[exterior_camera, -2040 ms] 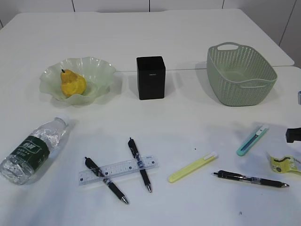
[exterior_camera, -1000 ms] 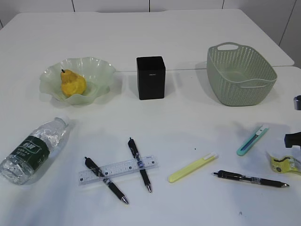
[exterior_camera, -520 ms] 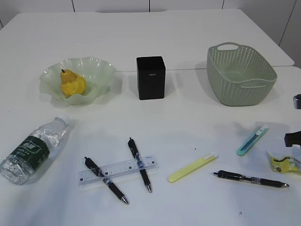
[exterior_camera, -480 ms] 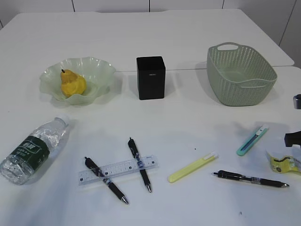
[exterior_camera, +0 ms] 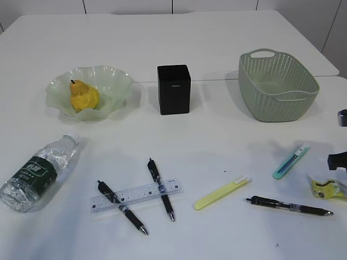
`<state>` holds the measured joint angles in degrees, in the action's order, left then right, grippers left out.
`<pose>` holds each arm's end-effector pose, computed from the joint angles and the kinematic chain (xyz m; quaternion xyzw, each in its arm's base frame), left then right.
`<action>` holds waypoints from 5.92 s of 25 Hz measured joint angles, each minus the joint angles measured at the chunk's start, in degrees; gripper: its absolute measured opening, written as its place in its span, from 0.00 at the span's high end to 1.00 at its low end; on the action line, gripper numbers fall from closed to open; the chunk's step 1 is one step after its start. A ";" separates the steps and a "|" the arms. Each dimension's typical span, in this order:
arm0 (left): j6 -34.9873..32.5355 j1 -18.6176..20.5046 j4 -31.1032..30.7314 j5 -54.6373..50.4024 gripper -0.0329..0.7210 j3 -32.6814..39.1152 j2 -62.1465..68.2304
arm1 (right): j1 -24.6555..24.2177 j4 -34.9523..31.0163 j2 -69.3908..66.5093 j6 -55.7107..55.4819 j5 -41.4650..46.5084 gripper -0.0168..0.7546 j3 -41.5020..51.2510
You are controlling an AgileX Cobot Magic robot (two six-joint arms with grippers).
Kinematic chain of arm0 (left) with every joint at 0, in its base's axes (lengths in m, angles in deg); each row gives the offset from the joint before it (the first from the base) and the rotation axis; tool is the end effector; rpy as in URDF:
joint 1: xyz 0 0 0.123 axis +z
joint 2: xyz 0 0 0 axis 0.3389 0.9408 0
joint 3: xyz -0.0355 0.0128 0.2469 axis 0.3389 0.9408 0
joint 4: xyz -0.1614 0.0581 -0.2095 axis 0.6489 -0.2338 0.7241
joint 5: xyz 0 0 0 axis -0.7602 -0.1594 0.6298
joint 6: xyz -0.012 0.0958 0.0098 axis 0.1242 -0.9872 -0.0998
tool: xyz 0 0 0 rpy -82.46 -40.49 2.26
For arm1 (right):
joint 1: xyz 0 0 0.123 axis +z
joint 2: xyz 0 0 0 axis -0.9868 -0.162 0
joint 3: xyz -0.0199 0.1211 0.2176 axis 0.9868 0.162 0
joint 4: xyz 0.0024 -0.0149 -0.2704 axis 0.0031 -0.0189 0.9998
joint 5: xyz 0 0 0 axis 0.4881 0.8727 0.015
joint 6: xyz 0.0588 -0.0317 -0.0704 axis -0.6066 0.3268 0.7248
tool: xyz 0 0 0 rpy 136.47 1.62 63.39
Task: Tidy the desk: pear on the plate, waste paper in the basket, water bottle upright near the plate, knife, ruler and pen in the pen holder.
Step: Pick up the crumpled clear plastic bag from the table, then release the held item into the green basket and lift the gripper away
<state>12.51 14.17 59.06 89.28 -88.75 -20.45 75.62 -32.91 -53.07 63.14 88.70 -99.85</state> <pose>0.2263 -0.0250 0.2288 0.0748 0.7701 -0.0185 0.6333 0.3089 -0.0492 0.0832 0.1310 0.9847 -0.1110 0.0284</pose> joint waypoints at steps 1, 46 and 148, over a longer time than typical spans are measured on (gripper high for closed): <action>0.00 0.00 -0.09 0.00 0.34 0.00 0.00 | 0.00 0.00 -0.23 0.00 0.00 0.42 0.00; 0.00 0.00 -0.09 2.91 0.34 0.00 0.00 | 0.00 0.00 -2.06 -0.03 -0.81 0.61 0.00; 0.00 0.00 -0.09 5.73 0.34 0.00 0.00 | 0.00 -23.62 -7.37 23.27 8.99 0.96 -47.40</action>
<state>12.51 14.17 58.96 95.01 -88.75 -20.45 75.62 -56.53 -60.43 86.41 97.69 -147.25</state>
